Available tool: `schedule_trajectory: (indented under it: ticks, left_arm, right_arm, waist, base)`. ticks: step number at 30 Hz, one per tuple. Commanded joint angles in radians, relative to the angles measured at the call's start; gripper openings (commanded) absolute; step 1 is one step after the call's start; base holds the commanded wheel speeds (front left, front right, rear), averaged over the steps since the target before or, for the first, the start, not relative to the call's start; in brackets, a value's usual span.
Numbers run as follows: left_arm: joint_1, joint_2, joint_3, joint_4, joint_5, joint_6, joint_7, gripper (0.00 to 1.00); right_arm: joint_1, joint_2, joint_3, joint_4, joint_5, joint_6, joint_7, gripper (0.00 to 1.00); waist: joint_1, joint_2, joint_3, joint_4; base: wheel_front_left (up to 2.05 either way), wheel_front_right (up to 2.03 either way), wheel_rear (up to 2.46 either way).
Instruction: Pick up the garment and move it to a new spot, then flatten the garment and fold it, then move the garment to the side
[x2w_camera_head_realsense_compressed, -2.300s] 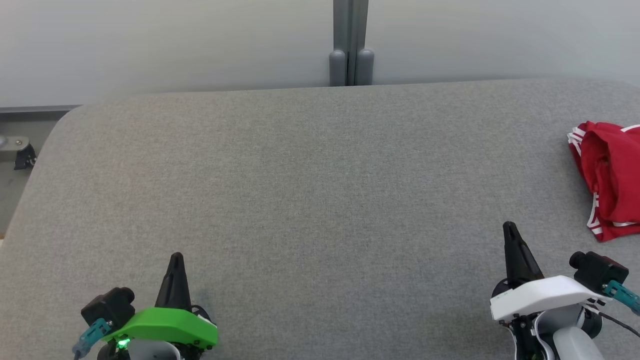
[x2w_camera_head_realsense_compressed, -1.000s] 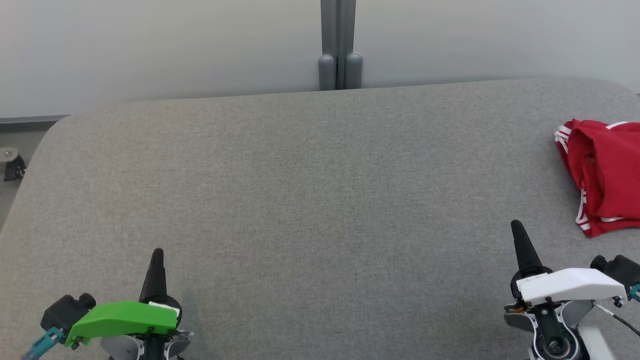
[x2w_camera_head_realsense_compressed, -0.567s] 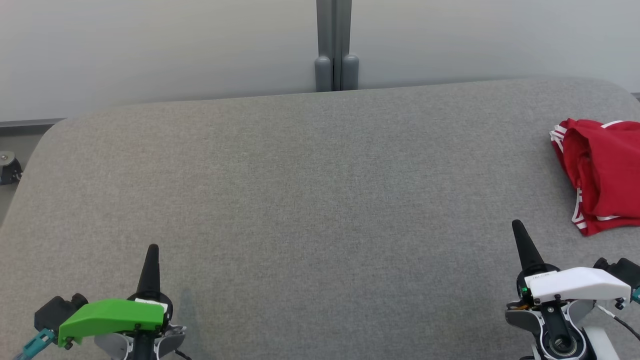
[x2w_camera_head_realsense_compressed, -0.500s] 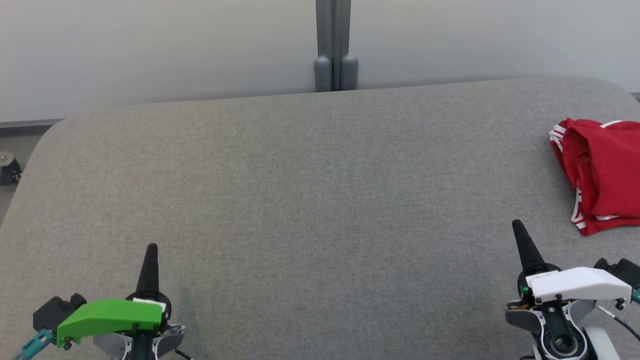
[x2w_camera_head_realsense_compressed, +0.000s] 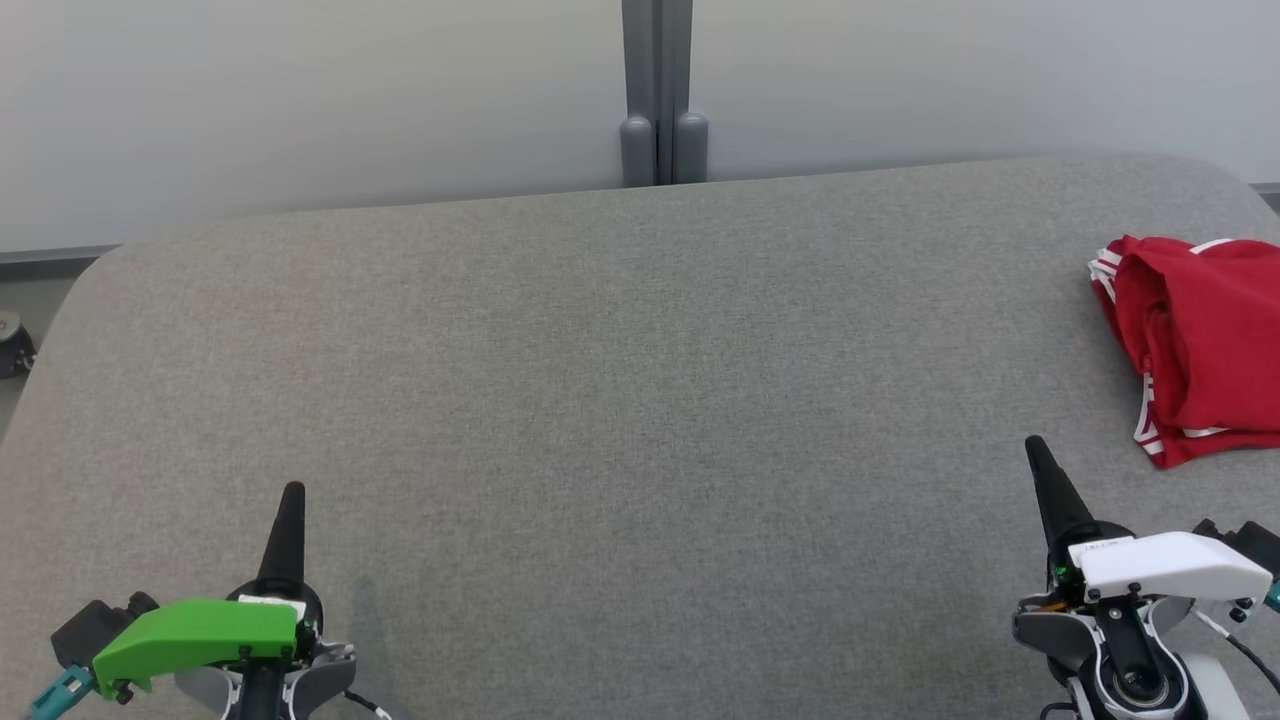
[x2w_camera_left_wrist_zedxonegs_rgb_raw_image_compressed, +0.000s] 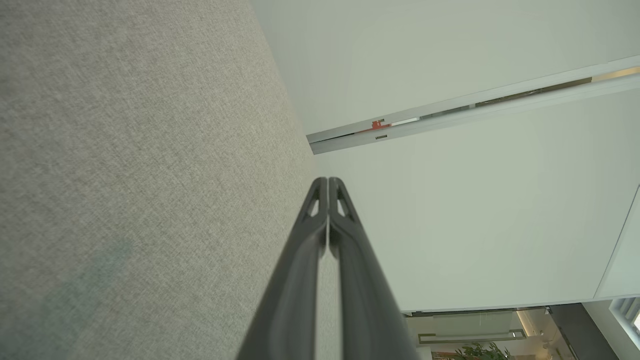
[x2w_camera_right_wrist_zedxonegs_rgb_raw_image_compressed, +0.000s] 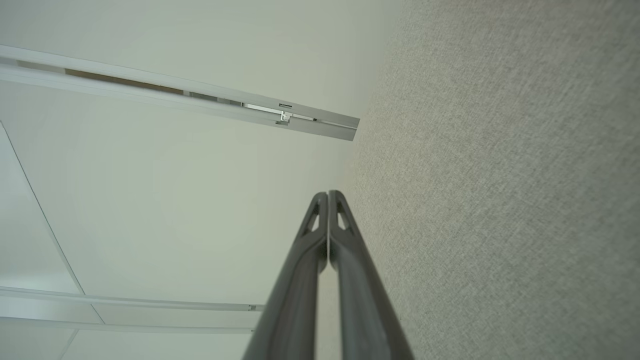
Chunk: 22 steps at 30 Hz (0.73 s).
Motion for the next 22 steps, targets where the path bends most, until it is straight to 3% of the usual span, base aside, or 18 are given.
schedule_trajectory:
  ticks: [1, 22]
  left_arm:
    - [-0.026, 0.007, 0.008, -0.009, -0.021, -0.007, 0.008, 0.0]
    - [-0.029, 0.006, 0.042, -0.017, -0.165, -0.028, 0.051, 0.0]
  right_arm:
    - [-0.017, -0.005, -0.005, -0.01, 0.023, 0.0, 0.007, 0.0]
    - [-0.02, -0.006, -0.019, -0.011, 0.177, 0.0, 0.048, 0.0]
  waist:
    - [0.0, 0.0, -0.001, -0.001]
    - [0.0, 0.0, -0.006, -0.016]
  base:
    - [0.0, 0.0, 0.0]
    - [0.0, 0.0, 0.0]
